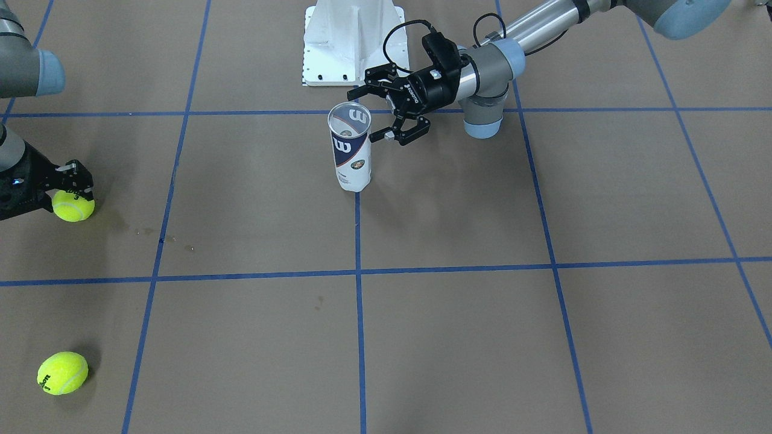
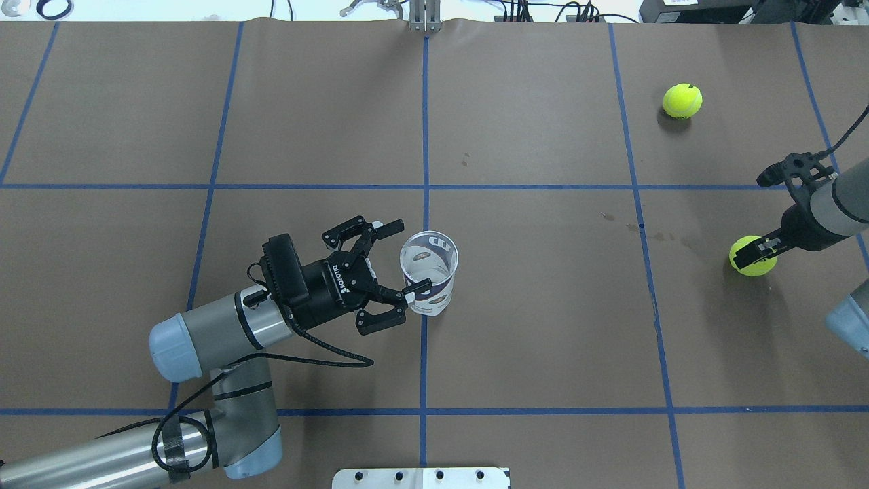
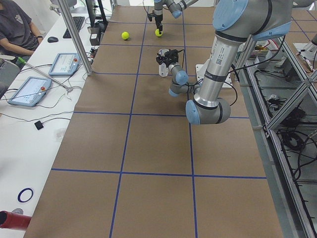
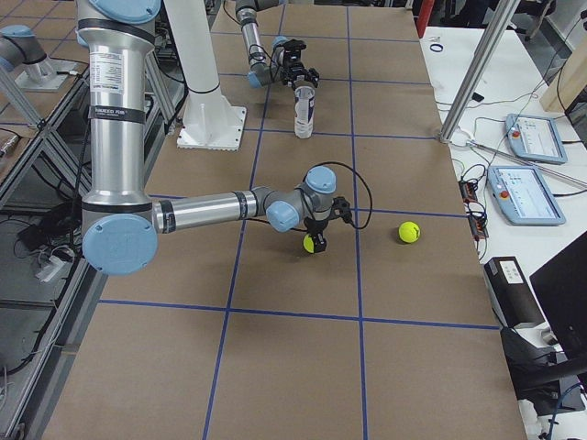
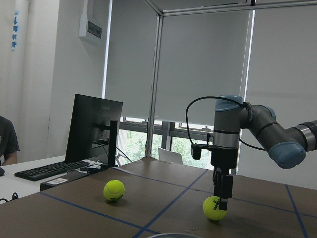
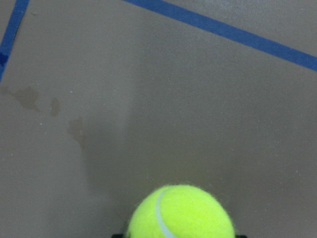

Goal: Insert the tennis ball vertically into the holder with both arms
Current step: 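Reach the right gripper down and grasp the nearer yellow tennis ball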

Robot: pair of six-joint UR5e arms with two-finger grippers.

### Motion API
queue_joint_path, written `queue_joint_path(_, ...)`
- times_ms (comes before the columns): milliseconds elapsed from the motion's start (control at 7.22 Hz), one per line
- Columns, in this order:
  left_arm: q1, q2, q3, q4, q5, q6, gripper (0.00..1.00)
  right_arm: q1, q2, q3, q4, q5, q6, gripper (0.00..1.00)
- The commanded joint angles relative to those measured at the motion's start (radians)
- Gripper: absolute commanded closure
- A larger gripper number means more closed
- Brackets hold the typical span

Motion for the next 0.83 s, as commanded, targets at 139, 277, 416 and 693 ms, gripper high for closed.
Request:
queue_joint_path(139,0.0,-0.001,0.0,0.0,0.0,0.0,0.01,0.003,0.001,0.019,0.0,0.007,0.0,1.0)
queue_joint_path(277,0.0,-0.001,0.003,0.0,0.0,0.001,0.01,0.003,0.002,0.032,-0.003,0.008,0.002,1.0)
queue_joint_path(416,0.0,-0.001,0.004,0.0,0.0,0.0,0.01,0.003,0.004,0.05,-0.014,0.028,0.002,1.0)
queue_joint_path(693,0.002,0.0,0.009,0.003,0.0,0.001,0.01,0.003,0.027,0.059,-0.015,0.05,0.029,1.0)
